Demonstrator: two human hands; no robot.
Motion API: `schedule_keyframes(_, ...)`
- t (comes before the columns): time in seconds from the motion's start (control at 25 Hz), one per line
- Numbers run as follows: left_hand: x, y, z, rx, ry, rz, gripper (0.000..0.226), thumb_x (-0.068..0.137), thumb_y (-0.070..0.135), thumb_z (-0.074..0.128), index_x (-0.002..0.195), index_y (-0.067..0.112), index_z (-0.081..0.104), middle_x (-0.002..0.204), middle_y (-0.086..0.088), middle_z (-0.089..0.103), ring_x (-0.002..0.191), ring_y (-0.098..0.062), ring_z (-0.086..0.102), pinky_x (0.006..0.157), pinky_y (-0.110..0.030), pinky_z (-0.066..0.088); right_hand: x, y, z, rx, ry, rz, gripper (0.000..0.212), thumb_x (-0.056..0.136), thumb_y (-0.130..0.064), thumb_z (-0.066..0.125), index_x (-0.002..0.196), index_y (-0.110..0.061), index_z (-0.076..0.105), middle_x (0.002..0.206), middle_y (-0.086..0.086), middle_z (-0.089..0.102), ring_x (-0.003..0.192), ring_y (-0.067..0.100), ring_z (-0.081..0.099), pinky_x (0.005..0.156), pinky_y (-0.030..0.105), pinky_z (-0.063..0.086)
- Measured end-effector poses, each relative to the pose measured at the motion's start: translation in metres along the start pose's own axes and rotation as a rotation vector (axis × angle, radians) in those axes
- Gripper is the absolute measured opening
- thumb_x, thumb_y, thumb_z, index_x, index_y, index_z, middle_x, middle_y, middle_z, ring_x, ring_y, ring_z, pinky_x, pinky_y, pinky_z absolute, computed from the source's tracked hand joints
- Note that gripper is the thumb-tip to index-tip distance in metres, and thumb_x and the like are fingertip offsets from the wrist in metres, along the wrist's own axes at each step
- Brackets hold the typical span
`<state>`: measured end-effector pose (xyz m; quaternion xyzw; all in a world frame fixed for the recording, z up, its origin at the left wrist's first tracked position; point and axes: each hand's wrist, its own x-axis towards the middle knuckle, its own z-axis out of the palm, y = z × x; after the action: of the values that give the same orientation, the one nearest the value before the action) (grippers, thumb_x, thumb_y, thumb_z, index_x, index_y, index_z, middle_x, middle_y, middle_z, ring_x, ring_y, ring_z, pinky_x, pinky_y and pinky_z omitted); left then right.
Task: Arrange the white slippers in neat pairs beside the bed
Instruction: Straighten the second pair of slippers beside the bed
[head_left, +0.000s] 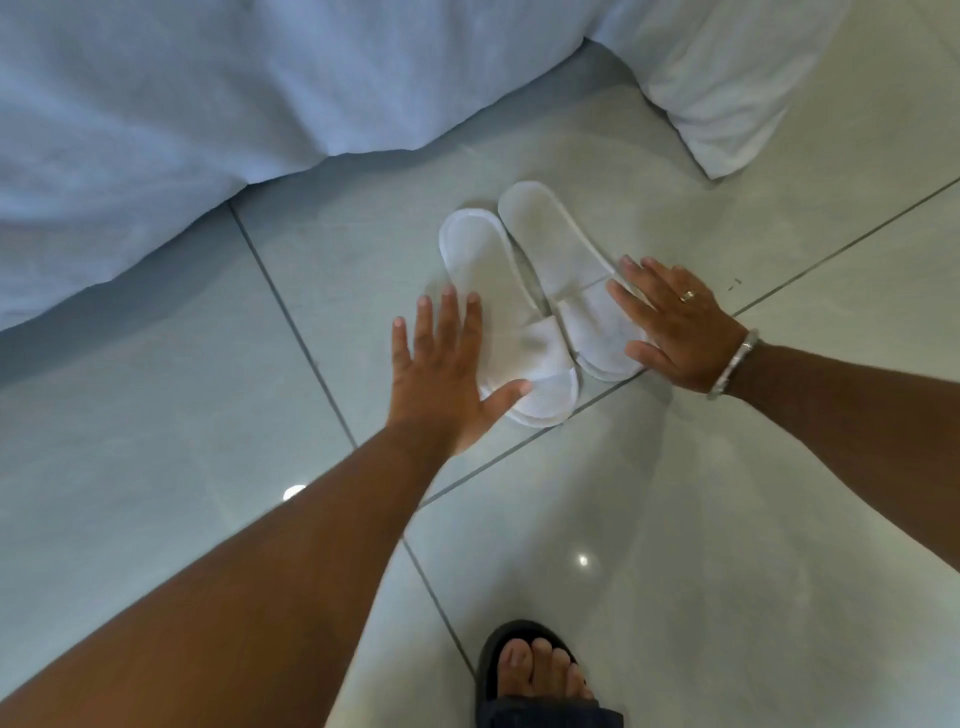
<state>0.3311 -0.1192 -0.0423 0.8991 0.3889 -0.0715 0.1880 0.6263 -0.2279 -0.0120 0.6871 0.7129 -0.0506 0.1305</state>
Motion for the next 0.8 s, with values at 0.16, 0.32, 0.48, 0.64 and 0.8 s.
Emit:
schedule_keyframes(0.16,-0.085,-0.123,-0.013,0.051,0.009,-0.054,0.097,0.083,0.08,0.007,0.156,0.017,0.001,0.166,-0.012,0.004,0.152,-0.033,0.003,0.122,-0.056,0.003,0.017,-0.058,-0.032,0.049,0.093,-0.106,0.065,0.093,-0.05,0.032,0.145,-0.011,0.029,0.15,0.022,0.035,0.135,0.041,0.037,0.105,0.057,0.036)
schedule_keyframes(0.32,-0.23,-0.279,-0.036,0.189,-0.092,-0.273,0.096,0.087,0.075,0.018,0.155,0.008,0.019,0.162,-0.016,0.018,0.15,-0.034,0.015,0.122,-0.054,0.011,0.072,-0.211,-0.063,0.023,0.104,-0.606,0.071,0.085,-0.052,0.049,0.144,-0.015,0.037,0.152,0.017,0.035,0.137,0.038,0.037,0.11,0.058,0.031)
schedule_keyframes(0.48,-0.386,-0.39,-0.056,0.273,-0.19,-0.428,0.097,0.087,0.074,0.014,0.155,0.005,0.016,0.163,-0.017,0.016,0.151,-0.032,0.014,0.122,-0.052,0.011,0.106,-0.416,-0.091,0.083,0.023,-0.828,0.089,0.073,-0.051,0.07,0.146,-0.02,0.03,0.155,0.014,0.031,0.138,0.036,0.036,0.111,0.057,0.026)
schedule_keyframes(0.64,-0.471,-0.439,-0.041,0.216,-0.286,-0.528,0.099,0.081,0.076,-0.009,0.156,0.013,0.006,0.164,-0.01,0.002,0.152,-0.027,0.006,0.123,-0.046,0.006,0.11,-0.593,-0.089,0.091,-0.188,-0.901,0.082,0.088,-0.054,0.05,0.15,-0.022,0.007,0.162,0.011,0.0,0.147,0.031,0.009,0.118,0.05,0.008)
schedule_keyframes(0.8,-0.461,-0.443,-0.008,0.212,-0.185,-0.551,0.081,0.092,0.063,0.021,0.157,0.017,0.004,0.166,-0.009,0.002,0.153,-0.025,0.006,0.122,-0.05,0.005,0.11,-0.666,-0.07,0.108,-0.197,-0.763,0.079,0.09,-0.056,0.042,0.15,-0.017,0.008,0.162,0.011,-0.002,0.148,0.031,0.003,0.119,0.046,0.007)
